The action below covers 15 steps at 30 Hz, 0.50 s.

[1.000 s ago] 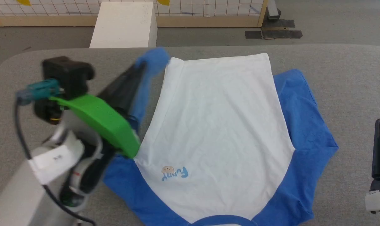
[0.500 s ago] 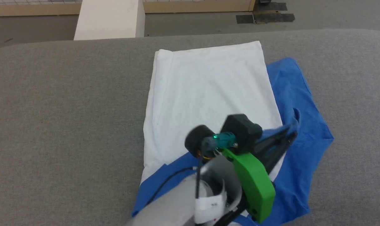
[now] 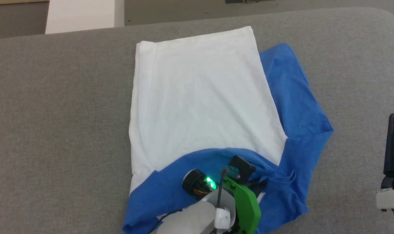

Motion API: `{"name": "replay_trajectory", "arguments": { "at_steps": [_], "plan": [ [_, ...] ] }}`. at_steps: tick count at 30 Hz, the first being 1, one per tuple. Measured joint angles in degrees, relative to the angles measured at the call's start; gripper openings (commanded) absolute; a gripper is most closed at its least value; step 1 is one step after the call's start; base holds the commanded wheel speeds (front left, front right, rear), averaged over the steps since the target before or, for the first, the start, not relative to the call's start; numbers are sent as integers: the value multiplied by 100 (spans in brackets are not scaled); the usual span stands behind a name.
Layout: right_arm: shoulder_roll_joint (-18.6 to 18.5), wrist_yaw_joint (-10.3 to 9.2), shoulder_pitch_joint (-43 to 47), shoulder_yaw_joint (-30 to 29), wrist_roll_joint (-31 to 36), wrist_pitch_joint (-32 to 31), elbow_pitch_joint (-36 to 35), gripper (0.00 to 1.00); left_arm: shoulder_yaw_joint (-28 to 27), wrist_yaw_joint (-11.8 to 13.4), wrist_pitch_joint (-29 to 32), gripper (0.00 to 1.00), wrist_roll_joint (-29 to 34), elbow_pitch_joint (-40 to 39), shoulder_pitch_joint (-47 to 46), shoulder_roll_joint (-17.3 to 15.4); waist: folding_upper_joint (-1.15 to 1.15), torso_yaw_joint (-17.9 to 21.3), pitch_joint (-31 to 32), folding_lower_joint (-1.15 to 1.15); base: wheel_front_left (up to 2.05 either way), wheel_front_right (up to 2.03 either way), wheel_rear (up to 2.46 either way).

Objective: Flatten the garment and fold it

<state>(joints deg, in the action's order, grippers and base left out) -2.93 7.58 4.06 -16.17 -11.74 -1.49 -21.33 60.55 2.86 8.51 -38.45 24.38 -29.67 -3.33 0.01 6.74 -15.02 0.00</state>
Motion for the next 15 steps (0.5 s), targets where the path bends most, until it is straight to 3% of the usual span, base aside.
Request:
{"name": "replay_trajectory", "arguments": {
  "at_steps": [9, 15],
  "plan": [
    [0, 0, -2, -55, 58, -87, 20, 100, 81, 47, -722, 100, -843, -378, -382, 20, 0, -80, 168, 0, 0, 0, 0],
    [0, 0, 43, -59, 119, -211, -27, 100, -641, 355, -1282, 100, -1001, -996, -627, -154, 0, -260, 438, 0, 0, 0, 0]
  ]
}}
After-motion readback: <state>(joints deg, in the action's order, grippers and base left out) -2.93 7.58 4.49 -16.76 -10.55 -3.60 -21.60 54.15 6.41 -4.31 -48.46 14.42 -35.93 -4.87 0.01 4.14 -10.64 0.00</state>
